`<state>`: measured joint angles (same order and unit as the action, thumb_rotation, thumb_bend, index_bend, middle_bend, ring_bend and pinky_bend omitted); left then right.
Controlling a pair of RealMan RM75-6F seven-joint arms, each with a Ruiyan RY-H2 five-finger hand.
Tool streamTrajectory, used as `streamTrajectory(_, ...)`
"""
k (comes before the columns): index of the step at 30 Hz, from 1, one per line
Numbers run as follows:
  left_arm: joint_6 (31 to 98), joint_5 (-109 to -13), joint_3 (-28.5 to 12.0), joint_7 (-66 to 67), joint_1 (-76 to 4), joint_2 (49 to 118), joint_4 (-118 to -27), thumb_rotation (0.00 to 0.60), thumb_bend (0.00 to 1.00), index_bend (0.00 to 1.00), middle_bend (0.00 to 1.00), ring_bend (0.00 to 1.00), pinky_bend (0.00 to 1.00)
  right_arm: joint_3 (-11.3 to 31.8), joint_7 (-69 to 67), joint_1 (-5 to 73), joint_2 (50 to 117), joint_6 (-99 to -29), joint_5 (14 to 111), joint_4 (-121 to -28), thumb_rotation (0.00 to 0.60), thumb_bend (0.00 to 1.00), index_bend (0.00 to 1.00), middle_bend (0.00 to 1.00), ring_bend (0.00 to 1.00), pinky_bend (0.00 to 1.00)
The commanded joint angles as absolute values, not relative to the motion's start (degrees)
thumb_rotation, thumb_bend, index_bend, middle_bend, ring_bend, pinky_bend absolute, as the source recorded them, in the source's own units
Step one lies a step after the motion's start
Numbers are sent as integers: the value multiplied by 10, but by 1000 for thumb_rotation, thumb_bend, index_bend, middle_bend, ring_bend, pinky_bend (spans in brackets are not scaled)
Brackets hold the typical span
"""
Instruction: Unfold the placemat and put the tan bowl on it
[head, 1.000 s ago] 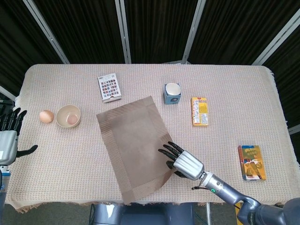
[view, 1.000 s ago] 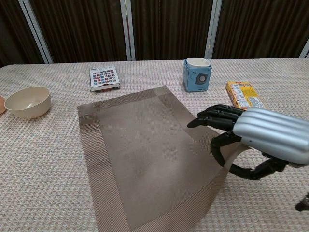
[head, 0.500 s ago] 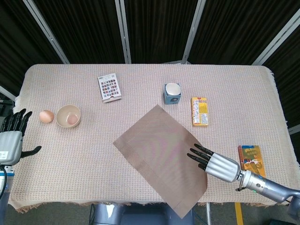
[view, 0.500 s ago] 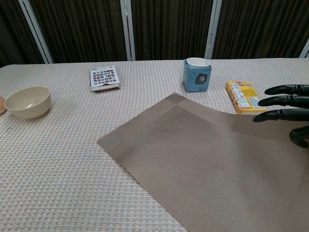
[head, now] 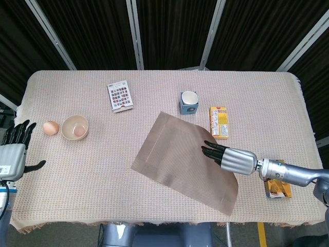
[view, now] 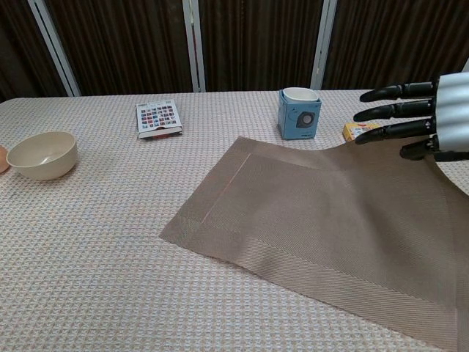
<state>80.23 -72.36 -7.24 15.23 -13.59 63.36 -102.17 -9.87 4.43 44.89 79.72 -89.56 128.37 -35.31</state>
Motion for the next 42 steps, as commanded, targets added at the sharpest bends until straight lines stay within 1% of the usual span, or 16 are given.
streamTrajectory(1, 803, -724, -72, 152, -135, 633, -1023, 600, 0, 0, 0, 0, 0, -100, 49, 470, 817, -889, 1290, -323, 600, 396, 286, 125, 0, 0)
streamTrajectory(2, 803, -725, -72, 151, -135, 633, -1023, 600, 0, 0, 0, 0, 0, -101, 49, 472, 818, -887, 1291, -319, 600, 395, 413, 118, 0, 0)
streamTrajectory(3, 804, -725, -72, 152, -134, 633, -1023, 600, 0, 0, 0, 0, 0, -103, 51, 475, 823, -884, 1291, -311, 600, 390, 607, 110, 0, 0)
streamTrajectory(4, 804, -725, -72, 152, -134, 633, -1023, 600, 0, 0, 0, 0, 0, -103, 52, 478, 826, -882, 1290, -305, 600, 385, 708, 103, 0, 0)
streamTrajectory(5, 804, -726, -71, 151, -134, 633, -1024, 600, 0, 0, 0, 0, 0, -102, 50, 480, 830, -881, 1286, -299, 600, 376, 772, 87, 0, 0)
streamTrajectory(6, 804, -726, -71, 151, -133, 633, -1024, 600, 0, 0, 0, 0, 0, -101, 48, 481, 831, -881, 1284, -297, 600, 356, 750, 59, 0, 0)
streamTrajectory(8, 804, -728, -70, 151, -133, 632, -1024, 600, 0, 0, 0, 0, 0, -94, 36, 482, 838, -887, 1271, -286, 600, 244, 522, 19, 0, 0)
streamTrajectory(10, 805, -730, -69, 151, -132, 632, -1024, 600, 0, 0, 0, 0, 0, -82, 30, 476, 844, -894, 1251, -274, 600, 44, 92, 0, 0, 0)
streamTrajectory(11, 804, -731, -68, 151, -132, 632, -1024, 600, 0, 0, 0, 0, 0, -71, 29, 468, 848, -893, 1232, -270, 600, 10, 11, 0, 0, 0)
streamTrajectory(15, 803, -734, -67, 151, -132, 633, -1024, 600, 0, 0, 0, 0, 0, -36, 19, 438, 857, -897, 1170, -272, 600, 0, 0, 0, 0, 0)
streamTrajectory(19, 802, -739, -65, 152, -133, 634, -1023, 600, 0, 0, 0, 0, 0, -3, 8, 400, 850, -913, 1107, -304, 600, 0, 0, 0, 0, 0)
streamTrajectory(21, 801, -746, -64, 153, -134, 635, -1021, 600, 0, 0, 0, 0, 0, 11, -4, 376, 840, -921, 1075, -335, 600, 0, 0, 0, 0, 0)
streamTrajectory(25, 792, -764, -55, 157, -139, 640, -1016, 600, 0, 0, 0, 0, 0, 31, -30, 318, 800, -922, 1007, -438, 600, 0, 0, 0, 0, 0)
streamTrajectory(31, 767, -798, -44, 166, -159, 659, -1004, 600, 0, 0, 0, 0, 0, 30, -15, 242, 742, -928, 946, -588, 600, 0, 0, 0, 0, 0)
streamTrajectory(35, 739, -840, -37, 158, -187, 689, -970, 600, 0, 0, 0, 0, 0, 12, 25, 187, 691, -920, 908, -739, 600, 0, 0, 0, 0, 0)
streamTrajectory(42, 669, -900, -34, 123, -256, 750, -896, 600, 0, 0, 0, 0, 0, -8, 66, 137, 658, -901, 857, -905, 600, 0, 0, 0, 0, 0)
